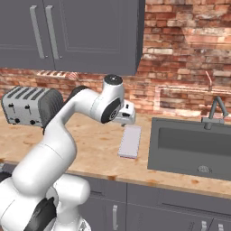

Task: The ice cube tray has been filled with water. Take the tray and place it in the freezer to make ice. Close the freezer door after placing the tray.

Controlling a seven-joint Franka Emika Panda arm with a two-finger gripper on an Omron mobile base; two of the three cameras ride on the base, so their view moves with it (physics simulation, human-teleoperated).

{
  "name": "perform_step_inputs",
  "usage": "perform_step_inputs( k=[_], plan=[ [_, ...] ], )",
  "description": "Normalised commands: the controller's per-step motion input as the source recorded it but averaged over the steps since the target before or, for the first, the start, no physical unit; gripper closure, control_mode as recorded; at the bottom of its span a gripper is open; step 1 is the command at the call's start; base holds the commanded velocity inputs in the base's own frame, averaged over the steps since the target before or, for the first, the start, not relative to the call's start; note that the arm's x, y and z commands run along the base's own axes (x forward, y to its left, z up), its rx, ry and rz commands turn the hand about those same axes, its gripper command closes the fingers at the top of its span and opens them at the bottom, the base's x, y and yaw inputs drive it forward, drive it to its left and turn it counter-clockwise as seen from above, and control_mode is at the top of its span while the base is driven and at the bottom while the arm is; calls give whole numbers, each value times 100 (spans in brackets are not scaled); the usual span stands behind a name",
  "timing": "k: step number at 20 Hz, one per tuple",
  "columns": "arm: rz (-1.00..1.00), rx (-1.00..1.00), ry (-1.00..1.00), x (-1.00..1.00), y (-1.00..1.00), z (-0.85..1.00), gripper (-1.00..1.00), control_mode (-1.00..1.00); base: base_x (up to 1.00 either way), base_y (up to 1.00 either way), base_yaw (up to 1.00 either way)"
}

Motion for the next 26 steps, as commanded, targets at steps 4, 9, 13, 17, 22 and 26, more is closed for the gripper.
perform_step_inputs(
  k=[4,9,13,17,22,26],
  plan=[
    [0,0,0,32,-4,-14,-100,-100,0,0,0],
    [0,0,-2,30,-4,-19,-100,-100,0,0,0],
    [0,0,0,41,0,-15,-100,-100,0,0,0],
    [0,0,0,42,0,-18,-100,-100,0,0,0],
    [0,0,0,37,0,-12,-100,-100,0,0,0],
    [0,0,0,31,0,-10,-100,-100,0,0,0]
  ],
)
